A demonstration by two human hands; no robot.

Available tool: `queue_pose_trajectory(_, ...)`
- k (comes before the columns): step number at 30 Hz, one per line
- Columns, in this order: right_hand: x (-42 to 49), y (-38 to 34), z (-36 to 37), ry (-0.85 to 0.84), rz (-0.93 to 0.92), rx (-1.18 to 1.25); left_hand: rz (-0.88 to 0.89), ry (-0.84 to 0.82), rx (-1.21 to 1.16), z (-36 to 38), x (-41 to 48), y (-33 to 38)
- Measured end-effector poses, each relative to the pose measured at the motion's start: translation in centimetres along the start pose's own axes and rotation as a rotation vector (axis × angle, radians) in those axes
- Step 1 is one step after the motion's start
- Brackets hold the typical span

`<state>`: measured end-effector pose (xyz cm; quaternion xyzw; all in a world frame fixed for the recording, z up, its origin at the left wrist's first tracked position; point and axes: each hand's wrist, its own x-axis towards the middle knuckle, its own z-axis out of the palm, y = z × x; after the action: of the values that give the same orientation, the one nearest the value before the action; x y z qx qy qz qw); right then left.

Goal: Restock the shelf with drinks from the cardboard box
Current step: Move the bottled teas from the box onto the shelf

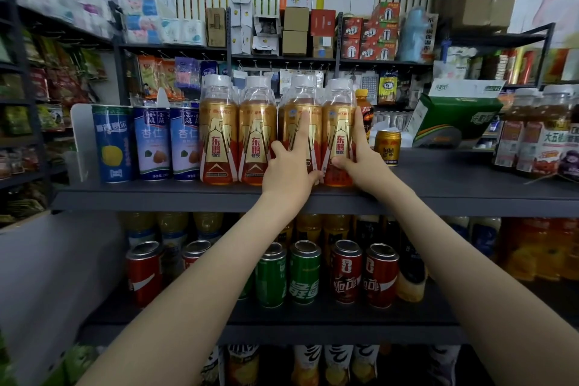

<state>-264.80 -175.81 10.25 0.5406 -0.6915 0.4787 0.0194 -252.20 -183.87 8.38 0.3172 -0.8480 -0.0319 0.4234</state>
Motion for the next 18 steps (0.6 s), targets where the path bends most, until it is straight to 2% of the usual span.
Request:
queue_pose_trajectory(11,0.1,0.3,-0.2,-0.008,-0.018,-0.016,-0.007,0.015,0.108,0.9,-0.3,-0.3)
queue_pose_trajectory(15,-0.1,0.5,-0.2,-0.032,-0.021,-0.104,0.101,0.161,0.375,0.5,-0.7,-0.7)
queue_pose_trajectory(18,-1.4,0.7,1.0,0.088,-0.148,-0.238,0.128,0.202,0.353,-0.1,-1.3,-1.2)
